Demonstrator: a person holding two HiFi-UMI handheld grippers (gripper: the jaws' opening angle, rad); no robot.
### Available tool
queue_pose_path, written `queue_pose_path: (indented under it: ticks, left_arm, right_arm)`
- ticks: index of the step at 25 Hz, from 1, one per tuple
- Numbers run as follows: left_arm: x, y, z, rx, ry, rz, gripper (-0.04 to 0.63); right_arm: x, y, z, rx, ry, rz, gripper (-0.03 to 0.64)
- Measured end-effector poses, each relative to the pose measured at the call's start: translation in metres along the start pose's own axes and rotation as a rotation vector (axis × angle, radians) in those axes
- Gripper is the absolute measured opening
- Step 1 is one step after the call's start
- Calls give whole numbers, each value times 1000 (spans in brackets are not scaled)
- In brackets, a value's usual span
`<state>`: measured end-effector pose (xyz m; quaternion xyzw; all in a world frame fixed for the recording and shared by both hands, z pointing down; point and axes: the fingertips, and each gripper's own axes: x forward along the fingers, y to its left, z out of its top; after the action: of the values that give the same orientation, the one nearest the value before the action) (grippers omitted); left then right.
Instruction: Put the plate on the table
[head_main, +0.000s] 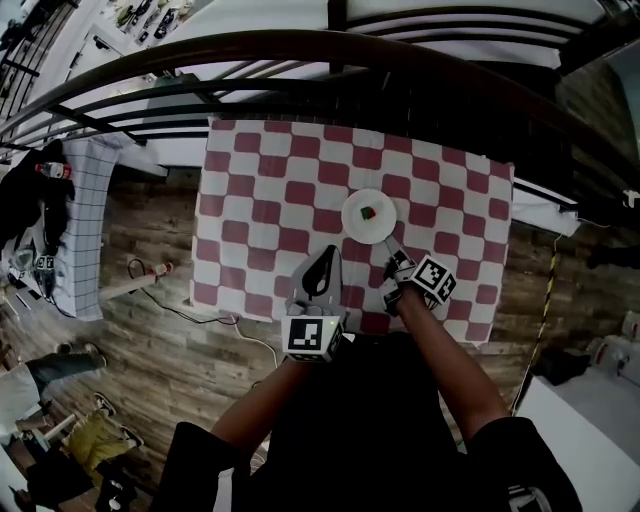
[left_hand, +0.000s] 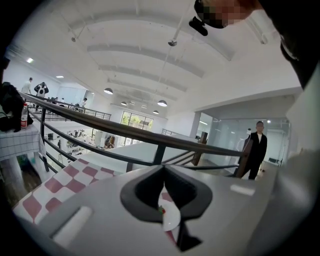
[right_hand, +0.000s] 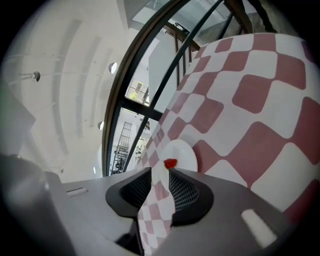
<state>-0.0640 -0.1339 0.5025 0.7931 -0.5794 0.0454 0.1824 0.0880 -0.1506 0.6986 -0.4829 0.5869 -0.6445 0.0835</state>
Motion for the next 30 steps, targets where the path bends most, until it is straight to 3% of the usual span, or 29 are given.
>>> queue_pose_path:
  ticks: [5, 14, 21, 30]
  left_arm:
    - [-3, -5, 7, 10, -16, -23, 11]
    - [-9, -11, 20, -7, -28, -62, 11]
    - [-12, -17, 30, -1, -47, -73, 11]
    - [-15, -31, 44, 20, -76, -92, 11]
  right_arm:
    - [-21, 33, 6, -52, -55, 51, -1]
    - [-56, 104, 15, -196, -140, 164, -2]
    - [-85, 150, 15, -292, -201, 199, -2]
    - [-119, 197, 15, -557, -266, 225, -2]
